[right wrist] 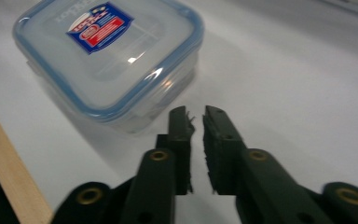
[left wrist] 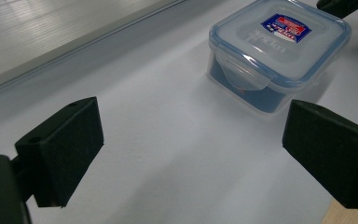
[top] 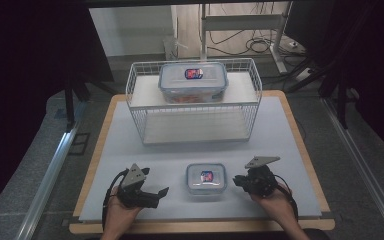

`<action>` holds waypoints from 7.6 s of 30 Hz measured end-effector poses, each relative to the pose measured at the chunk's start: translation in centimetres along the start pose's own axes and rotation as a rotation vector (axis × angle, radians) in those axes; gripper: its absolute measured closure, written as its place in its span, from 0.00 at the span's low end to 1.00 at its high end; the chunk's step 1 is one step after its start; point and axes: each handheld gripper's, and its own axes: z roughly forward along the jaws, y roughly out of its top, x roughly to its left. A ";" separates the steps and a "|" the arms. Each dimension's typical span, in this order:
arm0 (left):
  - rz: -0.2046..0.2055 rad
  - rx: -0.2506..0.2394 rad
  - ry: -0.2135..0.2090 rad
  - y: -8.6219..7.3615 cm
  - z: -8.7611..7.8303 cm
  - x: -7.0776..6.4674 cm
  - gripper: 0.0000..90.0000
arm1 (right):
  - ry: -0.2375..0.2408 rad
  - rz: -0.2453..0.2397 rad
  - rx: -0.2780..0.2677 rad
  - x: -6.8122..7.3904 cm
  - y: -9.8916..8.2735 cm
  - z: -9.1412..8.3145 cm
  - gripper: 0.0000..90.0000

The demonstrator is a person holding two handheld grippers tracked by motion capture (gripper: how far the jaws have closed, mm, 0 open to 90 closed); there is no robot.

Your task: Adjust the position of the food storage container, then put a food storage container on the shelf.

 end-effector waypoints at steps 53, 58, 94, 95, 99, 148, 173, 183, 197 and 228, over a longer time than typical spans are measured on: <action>-0.093 0.076 -0.055 0.2 1.3 0.0 0.05 | -0.013 -0.048 -0.125 -0.9 -0.9 -0.3 0.05; -0.088 0.096 -0.057 0.4 1.8 -0.3 0.06 | -0.002 -0.038 -0.112 -0.7 -0.8 -0.2 0.03; -0.185 0.074 -0.200 2.6 4.1 -0.3 0.26 | 0.101 0.073 -0.058 -0.1 1.1 0.8 0.29; -0.185 0.075 -0.200 2.7 4.2 -0.3 0.26 | 0.104 0.073 -0.054 0.0 1.2 0.9 0.29; -0.191 0.087 -0.205 3.2 4.9 -0.1 0.26 | 0.113 0.073 -0.043 0.1 1.4 1.4 0.29; -0.288 0.203 -0.383 3.9 8.0 -0.7 0.40 | 0.276 0.202 0.025 0.1 2.1 3.0 0.37; -0.285 0.157 -0.336 3.4 6.7 -1.6 0.52 | 0.246 0.227 -0.053 0.4 1.5 1.4 0.59; -0.309 0.142 -0.367 3.0 6.3 -1.2 0.60 | 0.285 0.263 -0.071 -0.1 0.9 1.0 0.67; -0.324 0.137 -0.386 2.6 6.1 -1.0 0.67 | 0.288 0.277 -0.072 0.0 0.3 1.0 0.65; -0.317 0.140 -0.367 2.7 5.8 -1.1 0.73 | 0.323 0.349 -0.083 -0.3 -0.6 0.7 0.75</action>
